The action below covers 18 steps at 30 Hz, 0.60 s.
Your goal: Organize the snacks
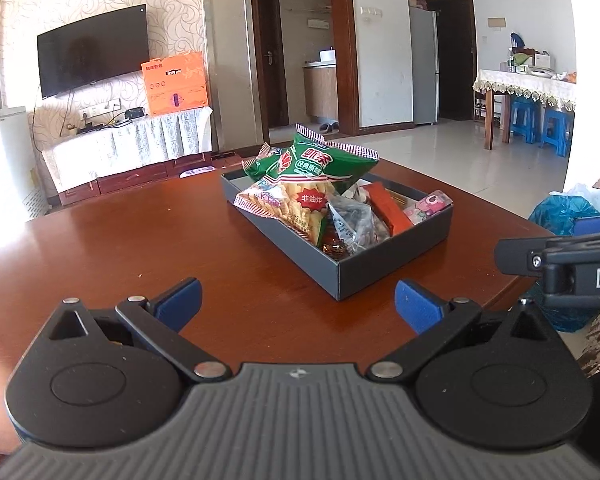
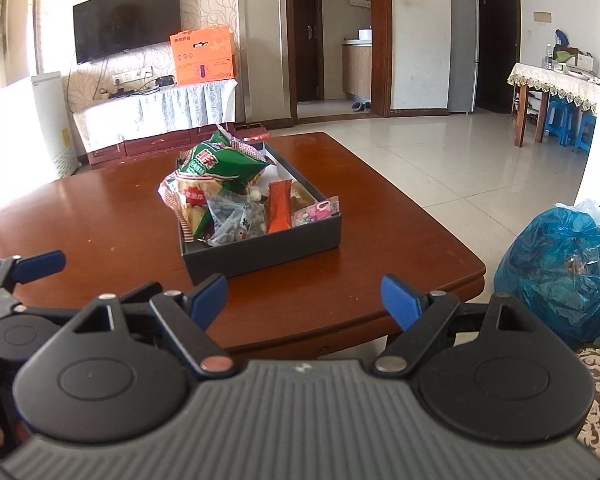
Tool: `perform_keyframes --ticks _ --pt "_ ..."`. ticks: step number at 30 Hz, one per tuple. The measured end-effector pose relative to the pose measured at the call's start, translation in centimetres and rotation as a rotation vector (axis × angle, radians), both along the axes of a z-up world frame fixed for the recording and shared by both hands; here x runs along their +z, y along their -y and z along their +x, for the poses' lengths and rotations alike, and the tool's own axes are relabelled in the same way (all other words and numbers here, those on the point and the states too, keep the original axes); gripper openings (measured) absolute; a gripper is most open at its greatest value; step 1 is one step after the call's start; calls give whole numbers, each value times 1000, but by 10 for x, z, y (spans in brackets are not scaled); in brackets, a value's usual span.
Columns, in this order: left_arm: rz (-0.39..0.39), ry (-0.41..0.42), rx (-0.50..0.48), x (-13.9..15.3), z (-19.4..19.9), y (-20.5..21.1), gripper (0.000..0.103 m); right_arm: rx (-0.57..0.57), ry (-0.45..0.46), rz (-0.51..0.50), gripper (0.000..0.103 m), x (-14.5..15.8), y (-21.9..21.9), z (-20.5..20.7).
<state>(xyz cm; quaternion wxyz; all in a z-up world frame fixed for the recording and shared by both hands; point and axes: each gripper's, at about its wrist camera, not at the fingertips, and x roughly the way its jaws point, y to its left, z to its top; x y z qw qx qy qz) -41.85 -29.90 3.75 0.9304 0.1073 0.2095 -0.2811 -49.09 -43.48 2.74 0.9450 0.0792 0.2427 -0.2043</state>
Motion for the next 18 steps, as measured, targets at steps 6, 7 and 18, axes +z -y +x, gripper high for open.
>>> perform_keyframes --ticks 6,7,18 --pt "-1 17 -16 0 -5 1 103 -10 -10 -6 86 -1 1 1" --pt "-4 20 -19 0 -5 1 103 -10 -14 -5 86 -1 1 2" --pt "22 36 -50 1 -15 7 103 -13 -37 -10 86 -1 0 3"
